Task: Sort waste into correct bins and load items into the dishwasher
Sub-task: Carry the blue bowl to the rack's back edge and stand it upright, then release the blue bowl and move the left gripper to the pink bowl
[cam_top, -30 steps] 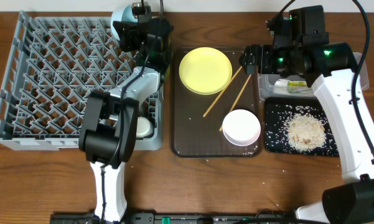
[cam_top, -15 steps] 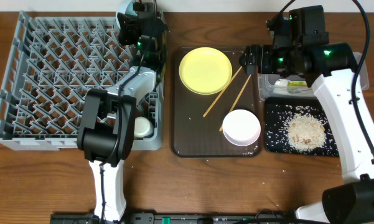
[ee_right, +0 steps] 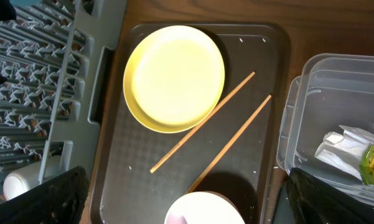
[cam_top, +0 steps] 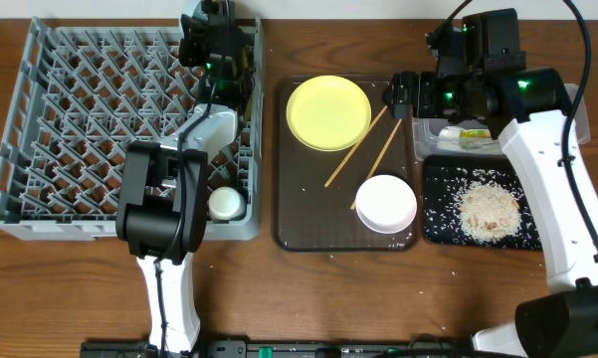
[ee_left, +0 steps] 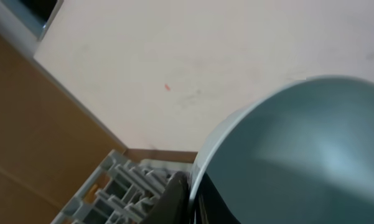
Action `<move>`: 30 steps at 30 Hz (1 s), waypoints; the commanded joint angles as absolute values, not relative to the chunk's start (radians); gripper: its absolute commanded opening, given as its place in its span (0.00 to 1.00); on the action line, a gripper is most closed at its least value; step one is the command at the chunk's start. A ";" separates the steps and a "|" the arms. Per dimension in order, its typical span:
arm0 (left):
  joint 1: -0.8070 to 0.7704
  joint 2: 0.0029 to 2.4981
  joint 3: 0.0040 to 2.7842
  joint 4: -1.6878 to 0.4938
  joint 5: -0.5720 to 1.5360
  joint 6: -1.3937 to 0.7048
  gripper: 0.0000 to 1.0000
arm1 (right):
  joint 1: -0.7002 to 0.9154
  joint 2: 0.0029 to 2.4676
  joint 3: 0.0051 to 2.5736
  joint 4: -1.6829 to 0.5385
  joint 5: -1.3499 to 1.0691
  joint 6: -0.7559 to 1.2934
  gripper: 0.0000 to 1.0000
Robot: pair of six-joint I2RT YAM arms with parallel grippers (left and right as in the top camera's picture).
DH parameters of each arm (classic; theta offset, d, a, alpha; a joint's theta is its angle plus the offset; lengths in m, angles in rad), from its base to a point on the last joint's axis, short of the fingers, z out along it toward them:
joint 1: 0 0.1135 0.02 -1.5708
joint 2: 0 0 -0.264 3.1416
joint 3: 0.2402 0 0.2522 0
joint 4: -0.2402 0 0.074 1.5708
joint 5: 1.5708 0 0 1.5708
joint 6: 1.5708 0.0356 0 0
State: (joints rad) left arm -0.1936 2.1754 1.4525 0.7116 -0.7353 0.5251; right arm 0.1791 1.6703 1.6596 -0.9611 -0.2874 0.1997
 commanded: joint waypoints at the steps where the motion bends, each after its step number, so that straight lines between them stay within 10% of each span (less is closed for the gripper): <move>1: -0.192 2.191 1.461 0.741 -0.714 0.524 0.07 | 0.177 1.655 1.668 -0.962 -0.288 0.186 0.99; 25: -0.287 2.268 1.461 0.730 -0.876 0.590 0.08 | 0.177 1.655 1.668 -0.962 -0.288 0.186 0.99; 30: -0.331 2.268 1.461 0.686 -0.934 0.590 0.23 | 0.177 1.655 1.668 -0.962 -0.288 0.186 0.99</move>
